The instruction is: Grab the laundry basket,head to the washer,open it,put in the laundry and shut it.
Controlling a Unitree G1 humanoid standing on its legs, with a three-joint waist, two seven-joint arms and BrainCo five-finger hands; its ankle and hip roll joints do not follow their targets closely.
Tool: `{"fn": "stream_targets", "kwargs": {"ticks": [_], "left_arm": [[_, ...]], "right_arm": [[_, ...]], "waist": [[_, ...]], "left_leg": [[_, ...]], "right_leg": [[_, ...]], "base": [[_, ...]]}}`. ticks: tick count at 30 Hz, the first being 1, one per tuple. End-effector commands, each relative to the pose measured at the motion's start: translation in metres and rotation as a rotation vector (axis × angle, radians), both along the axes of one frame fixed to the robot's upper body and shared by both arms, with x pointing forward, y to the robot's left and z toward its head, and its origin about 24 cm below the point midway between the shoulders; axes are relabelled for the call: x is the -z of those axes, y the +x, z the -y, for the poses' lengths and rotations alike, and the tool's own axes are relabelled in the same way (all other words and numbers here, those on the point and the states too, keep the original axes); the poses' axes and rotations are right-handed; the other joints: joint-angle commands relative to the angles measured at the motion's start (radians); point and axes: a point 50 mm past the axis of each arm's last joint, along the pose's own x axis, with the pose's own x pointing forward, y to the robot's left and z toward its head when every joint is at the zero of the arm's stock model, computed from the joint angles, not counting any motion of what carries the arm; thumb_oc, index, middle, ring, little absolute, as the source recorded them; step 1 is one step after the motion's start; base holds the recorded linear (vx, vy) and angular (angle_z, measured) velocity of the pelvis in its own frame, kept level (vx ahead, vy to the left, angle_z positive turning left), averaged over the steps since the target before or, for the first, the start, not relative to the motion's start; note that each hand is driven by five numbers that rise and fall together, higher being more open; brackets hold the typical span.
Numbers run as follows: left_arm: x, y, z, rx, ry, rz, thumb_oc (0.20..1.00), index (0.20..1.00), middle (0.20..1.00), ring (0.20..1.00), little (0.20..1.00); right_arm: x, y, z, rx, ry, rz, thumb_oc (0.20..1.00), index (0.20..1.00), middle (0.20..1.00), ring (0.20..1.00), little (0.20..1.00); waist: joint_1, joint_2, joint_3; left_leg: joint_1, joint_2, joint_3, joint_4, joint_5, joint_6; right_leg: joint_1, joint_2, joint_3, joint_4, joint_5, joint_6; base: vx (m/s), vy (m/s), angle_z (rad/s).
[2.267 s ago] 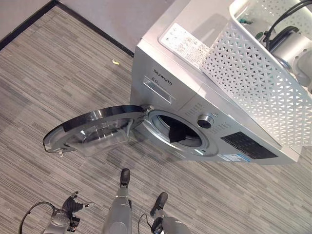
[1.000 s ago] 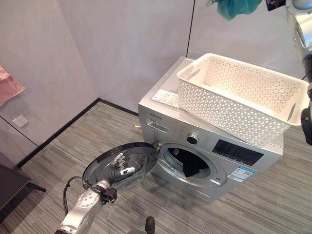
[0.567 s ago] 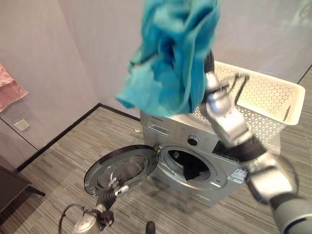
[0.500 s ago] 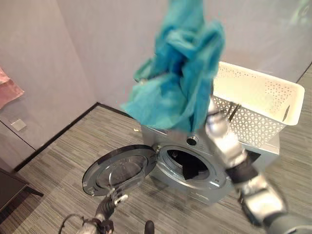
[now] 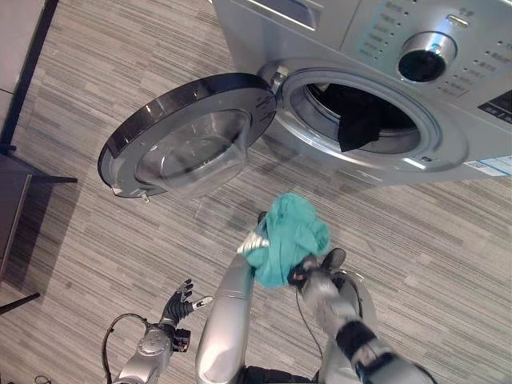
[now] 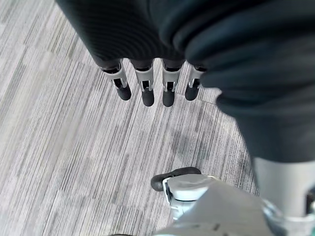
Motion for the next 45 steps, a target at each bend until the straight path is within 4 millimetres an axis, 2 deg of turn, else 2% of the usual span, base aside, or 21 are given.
{"fn": "stream_targets", "kwargs": {"ticks": [1, 7, 11, 12, 13, 14, 15, 18, 19, 23, 25, 26, 27, 29, 30, 32, 33, 34, 37, 41, 45], "left_arm": [[0.006, -0.013, 0.007, 0.004, 0.000, -0.016, 1.000, 1.000, 1.000, 1.000, 1.000], [0.014, -0.013, 0.010, -0.002, 0.020, -0.052, 1.000, 1.000, 1.000, 1.000, 1.000], [0.023, -0.017, 0.003, -0.031, 0.056, -0.098, 1.000, 1.000, 1.000, 1.000, 1.000], [0.024, -0.019, 0.000, -0.043, 0.064, -0.105, 1.000, 1.000, 1.000, 1.000, 1.000], [0.023, -0.018, -0.001, -0.044, 0.066, -0.100, 1.000, 1.000, 1.000, 1.000, 1.000], [0.023, -0.017, 0.000, -0.040, 0.065, -0.097, 1.000, 1.000, 1.000, 1.000, 1.000], [0.023, -0.016, -0.002, -0.043, 0.071, -0.096, 1.000, 1.000, 1.000, 1.000, 1.000], [0.019, -0.010, -0.002, -0.048, 0.061, -0.071, 1.000, 1.000, 1.000, 1.000, 1.000], [0.019, -0.009, -0.001, -0.046, 0.060, -0.070, 1.000, 1.000, 1.000, 1.000, 1.000], [0.012, -0.005, -0.002, -0.065, 0.027, -0.030, 1.000, 1.000, 1.000, 1.000, 1.000], [0.009, -0.003, -0.003, -0.068, 0.012, -0.010, 1.000, 1.000, 1.000, 1.000, 1.000], [0.009, -0.004, -0.007, -0.077, 0.015, -0.012, 1.000, 1.000, 1.000, 1.000, 1.000], [0.008, -0.002, -0.003, -0.074, 0.002, -0.006, 1.000, 1.000, 1.000, 1.000, 1.000], [0.010, -0.007, -0.005, -0.081, 0.007, -0.013, 1.000, 1.000, 1.000, 1.000, 1.000], [0.010, -0.007, -0.005, -0.082, 0.002, -0.014, 1.000, 1.000, 1.000, 1.000, 1.000], [0.012, -0.012, -0.005, -0.087, -0.013, -0.027, 1.000, 1.000, 1.000, 1.000, 1.000], [0.012, -0.011, -0.004, -0.087, -0.020, -0.031, 1.000, 1.000, 1.000, 1.000, 1.000], [0.013, -0.012, -0.004, -0.088, -0.020, -0.032, 1.000, 1.000, 1.000, 1.000, 1.000], [0.009, -0.005, 0.000, -0.088, -0.048, -0.009, 1.000, 1.000, 1.000, 1.000, 1.000], [-0.001, 0.007, 0.009, -0.089, -0.100, 0.054, 1.000, 1.000, 1.000, 1.000, 1.000], [0.003, 0.009, 0.013, -0.093, -0.097, 0.037, 1.000, 1.000, 1.000, 1.000, 1.000]], "right_arm": [[-0.073, 0.029, -0.002, 0.135, 0.182, 0.262, 0.200, 0.200, 0.200, 0.200, 0.200], [-0.108, 0.062, 0.036, 0.366, 0.285, 0.273, 0.200, 0.200, 0.200, 0.200, 0.200], [-0.167, 0.081, 0.107, 0.617, 0.345, 0.353, 0.200, 0.200, 0.200, 0.200, 0.200], [-0.186, 0.081, 0.134, 0.693, 0.309, 0.369, 0.200, 0.200, 0.200, 0.200, 0.200], [-0.197, 0.078, 0.152, 0.739, 0.286, 0.384, 0.200, 0.200, 0.200, 0.200, 0.200], [-0.199, 0.078, 0.154, 0.742, 0.284, 0.387, 0.200, 0.200, 0.200, 0.200, 0.200], [-0.209, 0.072, 0.178, 0.808, 0.287, 0.396, 0.200, 0.200, 0.200, 0.200, 0.200], [-0.237, 0.056, 0.221, 0.919, 0.339, 0.461, 0.200, 0.200, 0.200, 0.200, 0.200], [-0.238, 0.055, 0.222, 0.919, 0.338, 0.462, 0.200, 0.200, 0.200, 0.200, 0.200], [-0.280, 0.039, 0.247, 0.952, 0.291, 0.569, 0.200, 0.200, 0.200, 0.200, 0.200], [-0.329, 0.024, 0.252, 0.956, 0.255, 0.704, 0.200, 0.200, 0.200, 0.200, 0.200], [-0.365, 0.012, 0.248, 0.939, 0.253, 0.822, 0.200, 0.200, 0.200, 0.200, 0.200], [-0.380, 0.005, 0.247, 0.947, 0.236, 0.869, 0.200, 0.200, 0.200, 0.200, 0.200], [-0.435, -0.017, 0.217, 0.850, 0.154, 1.105, 0.200, 0.200, 0.200, 0.200, 0.200], [-0.443, -0.022, 0.211, 0.826, 0.091, 1.154, 0.200, 0.200, 0.200, 0.200, 0.200], [-0.437, -0.013, 0.208, 0.817, 0.006, 1.102, 0.200, 0.200, 0.200, 0.200, 0.200], [-0.428, -0.005, 0.209, 0.816, 0.003, 1.050, 0.768, 0.768, 0.768, 0.768, 0.768], [-0.427, -0.004, 0.210, 0.813, 0.004, 1.048, 1.000, 1.000, 1.000, 1.000, 1.000], [-0.402, 0.017, 0.212, 0.794, -0.081, 0.884, 1.000, 1.000, 1.000, 1.000, 1.000], [-0.354, 0.041, 0.218, 0.814, -0.146, 0.634, 1.000, 1.000, 1.000, 1.000, 1.000], [-0.328, 0.055, 0.200, 0.770, -0.073, 0.617, 1.000, 1.000, 1.000, 1.000, 1.000]], "waist": [[0.012, -0.001, -0.069], [0.034, 0.038, -0.052], [0.067, 0.085, -0.047], [0.079, 0.098, -0.052], [0.085, 0.109, -0.053], [0.088, 0.111, -0.054], [0.096, 0.124, -0.057], [0.112, 0.159, -0.069], [0.113, 0.159, -0.070], [0.128, 0.179, -0.088], [0.138, 0.191, -0.098], [0.148, 0.196, -0.108], [0.151, 0.201, -0.112], [0.160, 0.206, -0.125], [0.158, 0.207, -0.124], [0.151, 0.211, -0.120], [0.145, 0.212, -0.117], [0.145, 0.208, -0.118], [0.134, 0.207, -0.103], [0.113, 0.223, -0.072], [0.096, 0.221, -0.063]], "left_leg": [[0.015, 0.047, -0.037, 0.094, -0.124, -0.043], [-0.096, 0.031, -0.050, 0.189, -0.166, -0.035], [-0.186, 0.001, -0.047, 0.236, -0.187, -0.031], [-0.209, -0.013, -0.041, 0.245, -0.191, -0.030], [-0.221, -0.018, -0.039, 0.248, -0.194, -0.027], [-0.225, -0.019, -0.039, 0.250, -0.195, -0.026], [-0.244, -0.028, -0.034, 0.264, -0.200, -0.025], [-0.279, -0.049, -0.028, 0.287, -0.210, -0.021], [-0.282, -0.049, -0.028, 0.288, -0.210, -0.021], [-0.312, -0.060, -0.022, 0.283, -0.206, -0.022], [-0.335, -0.069, -0.016, 0.273, -0.197, -0.025], [-0.348, -0.073, -0.011, 0.268, -0.192, -0.027], [-0.356, -0.073, -0.007, 0.263, -0.188, -0.028], [-0.373, -0.073, 0.002, 0.258, -0.179, -0.030], [-0.382, -0.071, 0.006, 0.259, -0.177, -0.031], [-0.400, -0.070, 0.013, 0.265, -0.173, -0.032], [-0.402, -0.066, 0.017, 0.267, -0.173, -0.031], [-0.403, -0.066, 0.019, 0.267, -0.173, -0.031], [-0.406, -0.062, 0.030, 0.266, -0.171, -0.031], [-0.394, -0.058, 0.039, 0.238, -0.156, -0.034], [-0.355, -0.049, 0.037, 0.207, -0.143, -0.035]], "right_leg": [[0.069, 0.013, -0.035, -0.149, 0.146, 0.037], [-0.038, -0.003, -0.021, -0.055, 0.106, 0.035], [-0.127, -0.043, -0.008, -0.001, 0.089, 0.046], [-0.147, -0.058, -0.001, 0.005, 0.089, 0.050], [-0.161, -0.067, 0.002, 0.010, 0.090, 0.054], [-0.166, -0.068, 0.003, 0.013, 0.090, 0.055], [-0.184, -0.081, 0.011, 0.025, 0.087, 0.059], [-0.229, -0.103, 0.031, 0.049, 0.079, 0.064], [-0.233, -0.103, 0.032, 0.051, 0.078, 0.064], [-0.276, -0.118, 0.051, 0.054, 0.084, 0.069], [-0.310, -0.127, 0.068, 0.052, 0.095, 0.075], [-0.331, -0.132, 0.079, 0.052, 0.098, 0.077], [-0.345, -0.134, 0.088, 0.051, 0.101, 0.079], [-0.381, -0.137, 0.107, 0.053, 0.113, 0.082], [-0.393, -0.139, 0.115, 0.055, 0.116, 0.082], [-0.428, -0.140, 0.139, 0.070, 0.123, 0.079], [-0.436, -0.138, 0.141, 0.074, 0.126, 0.079], [-0.440, -0.138, 0.145, 0.076, 0.126, 0.079], [-0.449, -0.141, 0.151, 0.071, 0.136, 0.080], [-0.447, -0.137, 0.158, 0.043, 0.156, 0.079], [-0.422, -0.126, 0.161, 0.017, 0.160, 0.074]], "base": [[0.05, 0.070, 0.05], [0.04, 0.060, 0.12], [0.07, 0.091, 0.22], [0.08, 0.128, 0.17], [0.06, 0.092, 0.22], [0.07, 0.096, 0.17], [0.06, 0.088, 0.18], [0.07, 0.100, 0.11], [0.06, 0.084, 0.07], [0.03, 0.051, 0.07], [0.03, 0.064, 0.06], [0.02, 0.060, 0.10], [0.02, 0.088, 0.05], [0.01, 0.075, -0.06], [0.01, 0.079, -0.04], [0.01, 0.083, -0.06], [0.00, 0.049, -0.12], [0.00, 0.050, -0.11], [-0.01, 0.019, -0.09], [-0.03, -0.003, -0.08], [-0.02, -0.037, -0.13]]}}
